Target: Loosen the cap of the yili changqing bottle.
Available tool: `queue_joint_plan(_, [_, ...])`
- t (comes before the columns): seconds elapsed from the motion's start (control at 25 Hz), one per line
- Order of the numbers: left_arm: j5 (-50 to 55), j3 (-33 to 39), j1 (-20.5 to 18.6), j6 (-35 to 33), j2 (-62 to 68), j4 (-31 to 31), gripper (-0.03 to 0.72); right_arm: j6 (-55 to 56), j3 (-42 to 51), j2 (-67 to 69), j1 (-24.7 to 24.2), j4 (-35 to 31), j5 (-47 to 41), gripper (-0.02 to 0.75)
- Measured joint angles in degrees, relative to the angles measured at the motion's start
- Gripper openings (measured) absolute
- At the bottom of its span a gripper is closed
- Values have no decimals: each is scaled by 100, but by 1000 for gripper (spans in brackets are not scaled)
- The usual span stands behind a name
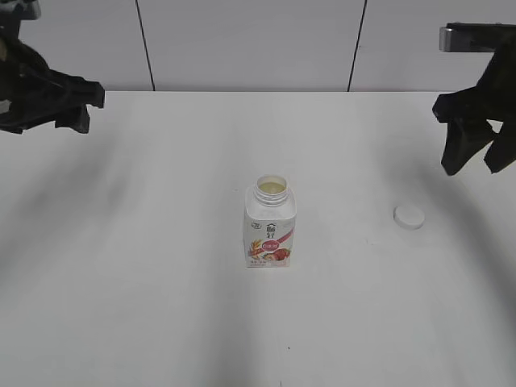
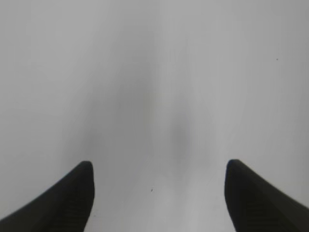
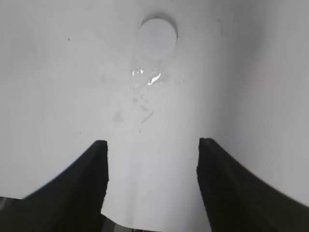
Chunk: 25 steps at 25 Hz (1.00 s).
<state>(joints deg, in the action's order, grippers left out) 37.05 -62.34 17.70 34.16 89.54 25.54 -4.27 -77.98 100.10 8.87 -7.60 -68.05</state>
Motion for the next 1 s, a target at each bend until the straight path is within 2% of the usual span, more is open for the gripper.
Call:
queue_joint_plan(0.16, [746,-346,0,-836,-33,-772,505,1,0,-4,0,5,-121,465])
queue_joint_plan(0.28, [1247,-530,0,-1046,-33,-1201,476,1,0,-11,0,5,-131,465])
queue_joint_plan(0.6, [1935,-629,0,-1430,-144,-1307,345,54,0,-75,0,12,-137,465])
queue_joint_plan(1.0, [2423,-641,0,-1983,-685,-1466,305,427,0,-1065,0,12,-158,461])
